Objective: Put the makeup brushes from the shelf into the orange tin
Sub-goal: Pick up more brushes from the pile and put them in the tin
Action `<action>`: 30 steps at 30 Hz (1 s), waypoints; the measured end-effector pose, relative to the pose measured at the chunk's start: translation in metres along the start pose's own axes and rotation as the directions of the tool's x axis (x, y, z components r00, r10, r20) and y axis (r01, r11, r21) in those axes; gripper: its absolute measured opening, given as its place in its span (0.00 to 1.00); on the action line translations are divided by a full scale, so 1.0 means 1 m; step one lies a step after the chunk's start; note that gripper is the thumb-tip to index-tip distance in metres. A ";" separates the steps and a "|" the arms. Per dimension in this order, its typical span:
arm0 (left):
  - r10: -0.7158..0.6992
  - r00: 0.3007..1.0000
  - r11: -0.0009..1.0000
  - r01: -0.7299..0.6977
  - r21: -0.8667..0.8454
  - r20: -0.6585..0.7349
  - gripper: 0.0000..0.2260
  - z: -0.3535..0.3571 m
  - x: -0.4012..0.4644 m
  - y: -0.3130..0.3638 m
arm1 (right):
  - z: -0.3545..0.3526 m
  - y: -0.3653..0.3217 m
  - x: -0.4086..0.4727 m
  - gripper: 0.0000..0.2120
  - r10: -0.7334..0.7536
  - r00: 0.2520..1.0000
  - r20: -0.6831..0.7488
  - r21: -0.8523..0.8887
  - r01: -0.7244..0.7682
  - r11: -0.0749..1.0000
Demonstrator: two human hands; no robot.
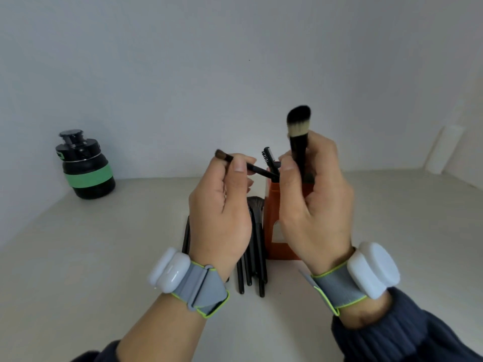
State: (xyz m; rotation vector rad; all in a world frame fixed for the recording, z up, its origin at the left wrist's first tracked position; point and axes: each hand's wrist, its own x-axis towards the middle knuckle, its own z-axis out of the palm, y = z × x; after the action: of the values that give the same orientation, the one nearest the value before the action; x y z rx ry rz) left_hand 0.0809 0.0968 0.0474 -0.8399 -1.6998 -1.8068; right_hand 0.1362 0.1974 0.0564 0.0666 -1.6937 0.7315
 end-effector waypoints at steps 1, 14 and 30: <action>0.002 1.000 1.000 -0.002 0.008 0.013 0.12 0.000 0.000 0.000 | 0.000 0.001 0.000 0.09 -0.002 1.000 -0.011 -0.040 0.002 0.999; 0.040 0.999 0.992 -0.040 -0.122 -0.006 0.13 0.001 0.001 0.003 | 0.003 0.000 -0.001 0.11 0.032 0.999 0.004 -0.095 -0.031 0.995; 0.122 0.987 0.984 -0.135 0.119 0.109 0.11 0.005 -0.002 -0.005 | 0.001 -0.001 0.000 0.10 0.052 0.996 0.078 -0.182 -0.037 0.983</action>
State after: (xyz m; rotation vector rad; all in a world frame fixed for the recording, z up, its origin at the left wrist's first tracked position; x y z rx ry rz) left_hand 0.0786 0.1026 0.0427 -0.9777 -1.7598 -1.5782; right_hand 0.1358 0.1963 0.0569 -0.0694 -1.8386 0.6122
